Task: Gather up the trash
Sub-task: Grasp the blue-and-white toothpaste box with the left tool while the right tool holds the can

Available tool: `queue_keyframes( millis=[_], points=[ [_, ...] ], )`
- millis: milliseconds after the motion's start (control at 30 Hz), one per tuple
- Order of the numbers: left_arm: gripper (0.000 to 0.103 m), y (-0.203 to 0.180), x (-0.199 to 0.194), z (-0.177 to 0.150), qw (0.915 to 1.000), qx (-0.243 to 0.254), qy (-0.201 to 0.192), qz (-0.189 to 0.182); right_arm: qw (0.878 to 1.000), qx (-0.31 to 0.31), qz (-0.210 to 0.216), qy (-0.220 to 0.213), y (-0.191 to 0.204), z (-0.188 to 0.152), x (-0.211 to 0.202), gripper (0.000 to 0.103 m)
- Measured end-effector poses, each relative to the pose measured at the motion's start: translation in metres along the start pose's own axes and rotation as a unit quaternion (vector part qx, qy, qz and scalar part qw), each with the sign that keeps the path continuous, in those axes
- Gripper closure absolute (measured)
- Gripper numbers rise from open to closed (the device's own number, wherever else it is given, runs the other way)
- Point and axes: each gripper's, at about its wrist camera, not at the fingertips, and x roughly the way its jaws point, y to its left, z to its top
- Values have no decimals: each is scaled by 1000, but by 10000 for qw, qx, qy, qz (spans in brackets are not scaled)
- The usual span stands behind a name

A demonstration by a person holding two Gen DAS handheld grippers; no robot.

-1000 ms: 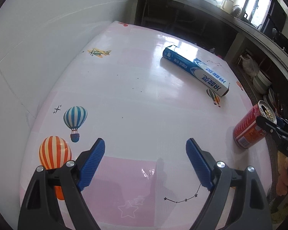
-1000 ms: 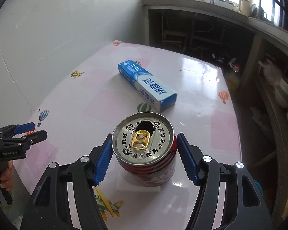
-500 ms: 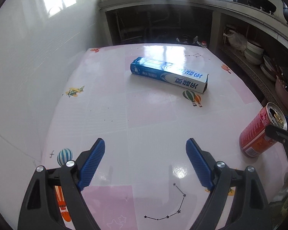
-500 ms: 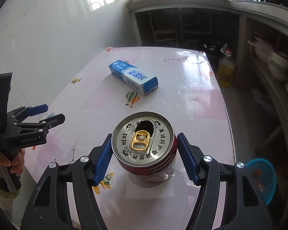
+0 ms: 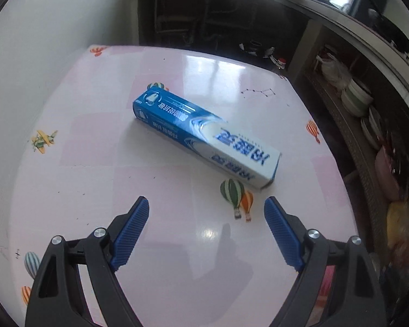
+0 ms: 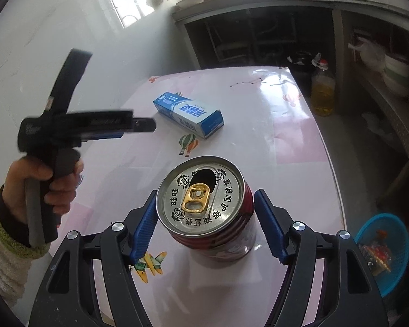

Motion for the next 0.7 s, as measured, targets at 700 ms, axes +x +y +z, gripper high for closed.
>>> queue_keyframes(
  millis=[700],
  points=[
    [20, -12, 102, 73, 9872, -1140, 319, 1069, 9989, 420, 146, -128, -25, 1, -15, 36]
  ],
)
